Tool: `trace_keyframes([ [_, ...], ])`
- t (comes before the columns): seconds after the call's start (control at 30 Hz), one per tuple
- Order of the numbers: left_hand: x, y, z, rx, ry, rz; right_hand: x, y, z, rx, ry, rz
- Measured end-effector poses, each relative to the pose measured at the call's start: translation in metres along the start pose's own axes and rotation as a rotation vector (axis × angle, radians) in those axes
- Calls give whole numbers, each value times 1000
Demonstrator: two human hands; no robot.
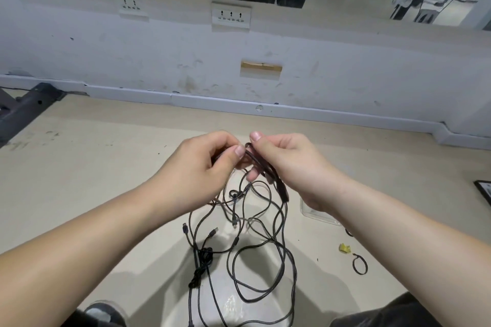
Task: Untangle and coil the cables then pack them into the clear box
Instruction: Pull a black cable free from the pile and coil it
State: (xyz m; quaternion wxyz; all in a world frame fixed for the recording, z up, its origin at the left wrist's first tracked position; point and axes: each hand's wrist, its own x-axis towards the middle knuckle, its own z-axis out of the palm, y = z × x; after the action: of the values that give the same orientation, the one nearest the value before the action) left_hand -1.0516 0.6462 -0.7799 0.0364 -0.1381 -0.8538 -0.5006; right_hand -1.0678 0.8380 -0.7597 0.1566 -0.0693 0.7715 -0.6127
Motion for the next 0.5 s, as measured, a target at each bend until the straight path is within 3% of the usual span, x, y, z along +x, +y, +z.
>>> trace_keyframes([
  [0.2, 1, 9, 0, 167, 153, 171, -4, -8, 6, 58, -81, 26],
  [0.3, 9, 11, -9, -69, 148, 53, -5, -17, 5, 275, -148, 61],
  [0.4, 7, 13, -3, -364, -70, -106, -9, -23, 4, 496, -223, 123],
  [0.5, 5, 16, 5, -414, -93, -242, -12, -27, 5, 623, -316, 185],
])
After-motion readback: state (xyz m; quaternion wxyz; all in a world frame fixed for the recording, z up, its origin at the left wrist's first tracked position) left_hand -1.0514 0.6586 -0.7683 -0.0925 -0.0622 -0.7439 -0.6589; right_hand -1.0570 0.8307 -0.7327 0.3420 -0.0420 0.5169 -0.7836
